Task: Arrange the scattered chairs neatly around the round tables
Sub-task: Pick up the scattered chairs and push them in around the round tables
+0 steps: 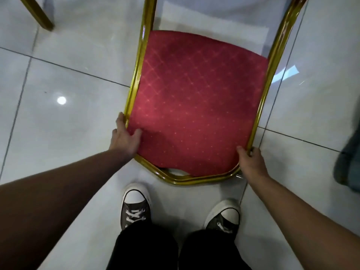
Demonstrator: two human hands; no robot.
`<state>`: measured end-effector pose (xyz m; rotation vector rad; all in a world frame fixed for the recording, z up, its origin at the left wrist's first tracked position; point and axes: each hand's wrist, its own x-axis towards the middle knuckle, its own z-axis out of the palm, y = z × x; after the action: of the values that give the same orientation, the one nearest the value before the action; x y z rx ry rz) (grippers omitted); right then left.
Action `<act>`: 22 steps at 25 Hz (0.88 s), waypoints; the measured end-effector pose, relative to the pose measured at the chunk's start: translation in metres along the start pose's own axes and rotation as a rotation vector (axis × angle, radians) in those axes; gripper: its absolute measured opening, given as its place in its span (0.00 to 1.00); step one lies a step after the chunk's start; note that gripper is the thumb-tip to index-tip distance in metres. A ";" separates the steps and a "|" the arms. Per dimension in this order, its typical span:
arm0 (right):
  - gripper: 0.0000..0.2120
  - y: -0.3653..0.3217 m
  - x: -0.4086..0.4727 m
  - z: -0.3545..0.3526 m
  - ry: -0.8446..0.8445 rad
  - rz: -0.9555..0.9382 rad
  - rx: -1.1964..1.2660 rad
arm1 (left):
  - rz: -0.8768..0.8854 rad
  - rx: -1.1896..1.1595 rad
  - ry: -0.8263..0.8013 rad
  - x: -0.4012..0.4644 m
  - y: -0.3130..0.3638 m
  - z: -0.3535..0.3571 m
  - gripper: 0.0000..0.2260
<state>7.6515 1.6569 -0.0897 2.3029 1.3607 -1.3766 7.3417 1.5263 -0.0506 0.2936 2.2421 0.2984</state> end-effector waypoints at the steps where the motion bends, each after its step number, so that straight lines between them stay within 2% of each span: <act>1: 0.23 0.004 0.006 0.008 0.000 0.009 0.070 | -0.015 -0.062 -0.005 0.010 -0.008 0.004 0.33; 3: 0.21 -0.001 0.005 0.013 0.016 -0.001 0.207 | -0.004 -0.169 0.000 0.019 -0.016 0.003 0.31; 7: 0.20 -0.017 -0.055 -0.035 0.024 -0.081 0.139 | 0.073 -0.141 0.018 -0.043 -0.003 -0.043 0.28; 12: 0.24 -0.102 -0.231 -0.155 -0.002 -0.248 0.157 | 0.166 -0.100 0.144 -0.203 0.065 -0.200 0.32; 16: 0.25 -0.205 -0.363 -0.262 0.026 -0.385 0.090 | 0.270 -0.042 0.208 -0.319 0.149 -0.344 0.23; 19: 0.20 -0.286 -0.421 -0.332 -0.002 -0.299 0.034 | 0.192 -0.101 0.194 -0.370 0.215 -0.437 0.17; 22: 0.14 -0.358 -0.477 -0.372 -0.082 -0.077 0.182 | 0.077 -0.247 0.135 -0.401 0.269 -0.517 0.11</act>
<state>7.5363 1.7574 0.5967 2.2946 1.3655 -1.6639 7.2220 1.5970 0.6425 0.2335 2.2983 0.6479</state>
